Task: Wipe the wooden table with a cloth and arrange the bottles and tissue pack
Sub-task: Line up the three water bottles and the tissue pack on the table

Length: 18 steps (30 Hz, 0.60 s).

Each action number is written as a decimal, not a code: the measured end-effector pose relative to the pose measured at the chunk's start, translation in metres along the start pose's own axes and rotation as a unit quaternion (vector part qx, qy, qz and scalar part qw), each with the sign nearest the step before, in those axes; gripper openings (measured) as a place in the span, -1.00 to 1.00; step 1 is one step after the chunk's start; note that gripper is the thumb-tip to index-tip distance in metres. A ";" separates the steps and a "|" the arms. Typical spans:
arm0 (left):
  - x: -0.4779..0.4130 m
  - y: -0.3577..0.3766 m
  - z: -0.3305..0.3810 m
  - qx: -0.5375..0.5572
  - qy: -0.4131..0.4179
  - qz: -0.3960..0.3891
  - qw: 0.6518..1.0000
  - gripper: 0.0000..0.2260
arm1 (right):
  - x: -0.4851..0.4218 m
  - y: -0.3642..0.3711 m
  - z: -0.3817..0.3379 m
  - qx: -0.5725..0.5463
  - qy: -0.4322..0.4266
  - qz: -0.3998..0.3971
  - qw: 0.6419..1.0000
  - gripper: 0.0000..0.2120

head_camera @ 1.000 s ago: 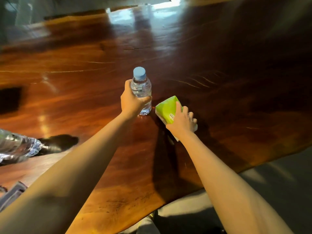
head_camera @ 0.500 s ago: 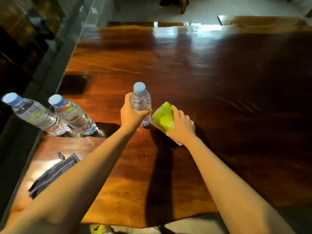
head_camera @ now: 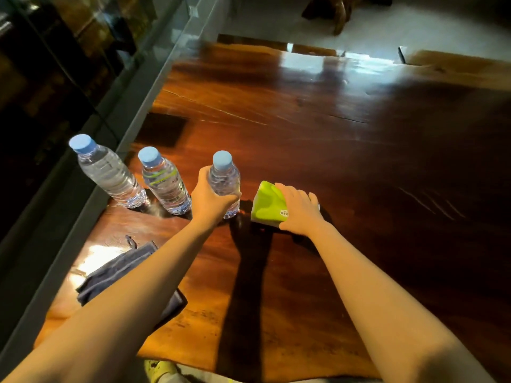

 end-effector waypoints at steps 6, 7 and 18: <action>-0.008 0.001 -0.004 0.000 0.015 -0.014 1.000 -0.38 | -0.010 0.008 0.005 0.004 0.012 -0.038 0.999 -0.08; -0.009 0.001 -0.004 -0.006 0.016 -0.018 1.000 -0.38 | -0.011 0.009 0.005 0.004 0.013 -0.041 0.999 -0.07; -0.008 0.002 -0.007 0.006 0.028 -0.044 0.999 -0.40 | -0.013 0.012 0.002 0.015 0.031 -0.070 0.997 -0.06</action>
Point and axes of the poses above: each hand's wrist, its own x-axis away from the middle knuckle, its own y-axis out of the palm, z = x × y, the point moved 6 cm from there along -x, towards the middle knuckle
